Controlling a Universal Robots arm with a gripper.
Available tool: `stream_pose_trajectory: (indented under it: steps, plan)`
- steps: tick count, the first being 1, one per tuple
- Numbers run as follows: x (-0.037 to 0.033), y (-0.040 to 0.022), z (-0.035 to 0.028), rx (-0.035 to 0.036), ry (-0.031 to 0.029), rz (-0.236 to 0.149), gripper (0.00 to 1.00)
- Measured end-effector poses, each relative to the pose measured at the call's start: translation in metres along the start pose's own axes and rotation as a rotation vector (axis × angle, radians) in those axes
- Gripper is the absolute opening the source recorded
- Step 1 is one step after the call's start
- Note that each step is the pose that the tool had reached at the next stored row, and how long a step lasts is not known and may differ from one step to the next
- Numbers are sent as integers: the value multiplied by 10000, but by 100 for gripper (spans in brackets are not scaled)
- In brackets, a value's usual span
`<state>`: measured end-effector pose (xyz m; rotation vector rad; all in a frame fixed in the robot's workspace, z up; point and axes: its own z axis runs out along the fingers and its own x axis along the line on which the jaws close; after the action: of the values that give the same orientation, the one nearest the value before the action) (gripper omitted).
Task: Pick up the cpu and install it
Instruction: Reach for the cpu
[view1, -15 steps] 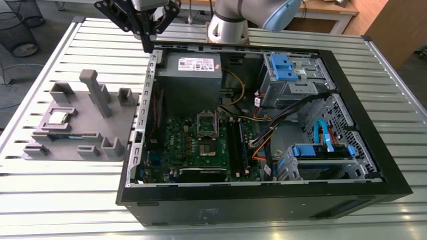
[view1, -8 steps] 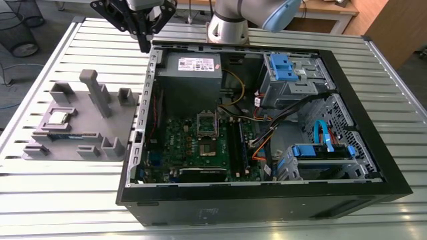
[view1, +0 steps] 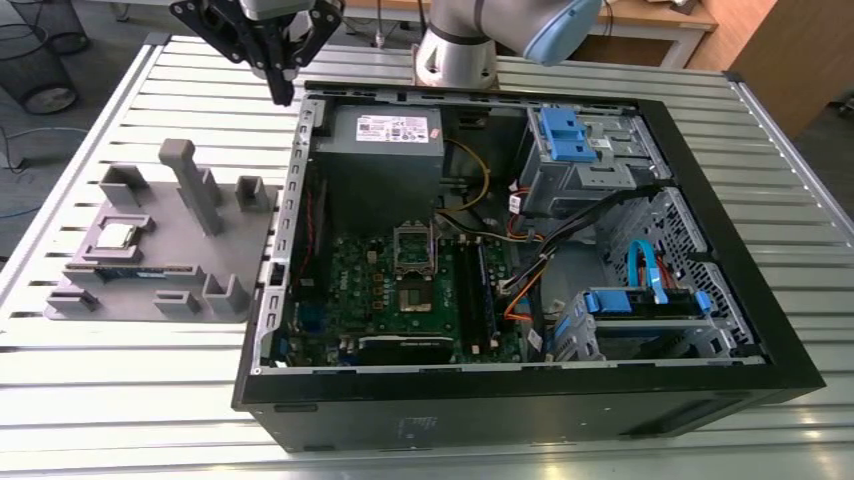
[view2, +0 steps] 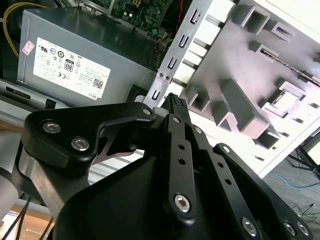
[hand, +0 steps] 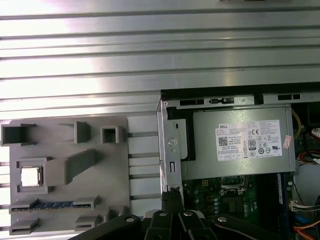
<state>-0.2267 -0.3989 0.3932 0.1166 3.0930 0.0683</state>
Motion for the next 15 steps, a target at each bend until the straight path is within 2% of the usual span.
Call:
stream_pose_trajectory:
  steps: [15]
  plan:
    - [96, -7, -5, -2, -22, -1, 11]
